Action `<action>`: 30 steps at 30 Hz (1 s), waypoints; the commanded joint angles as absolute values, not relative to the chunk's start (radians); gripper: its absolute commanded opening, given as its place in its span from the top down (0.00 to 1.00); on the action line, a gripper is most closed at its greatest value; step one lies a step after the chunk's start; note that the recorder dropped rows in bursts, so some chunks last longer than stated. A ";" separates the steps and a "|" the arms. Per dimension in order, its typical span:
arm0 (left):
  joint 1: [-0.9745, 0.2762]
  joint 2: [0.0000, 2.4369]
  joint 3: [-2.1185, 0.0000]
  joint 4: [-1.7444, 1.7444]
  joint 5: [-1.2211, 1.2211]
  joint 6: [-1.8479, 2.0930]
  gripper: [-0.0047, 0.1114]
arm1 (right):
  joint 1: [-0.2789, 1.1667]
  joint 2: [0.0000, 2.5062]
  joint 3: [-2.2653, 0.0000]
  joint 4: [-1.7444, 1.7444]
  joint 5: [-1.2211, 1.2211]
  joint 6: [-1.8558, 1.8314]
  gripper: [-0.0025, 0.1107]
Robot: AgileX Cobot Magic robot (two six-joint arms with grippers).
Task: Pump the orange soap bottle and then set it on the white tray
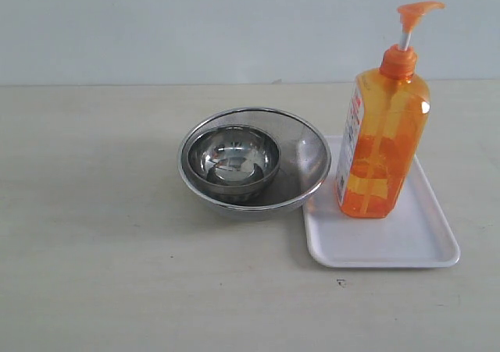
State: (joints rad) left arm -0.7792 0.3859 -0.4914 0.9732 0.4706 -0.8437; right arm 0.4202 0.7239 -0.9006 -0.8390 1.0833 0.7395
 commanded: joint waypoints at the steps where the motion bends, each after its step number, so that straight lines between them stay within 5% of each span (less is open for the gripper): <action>1: -0.778 0.378 -0.426 1.040 0.296 -0.837 0.92 | 0.417 0.718 -0.902 -0.841 1.081 0.742 0.98; 30: -0.248 0.147 -0.107 1.029 -0.112 -1.080 0.92 | 0.417 0.718 -0.902 -0.841 1.060 0.742 0.98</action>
State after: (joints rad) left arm -0.2783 0.1654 -0.1275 1.0280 -0.0872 -1.0357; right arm 0.4202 0.7239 -0.9006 -0.8390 1.0683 0.7409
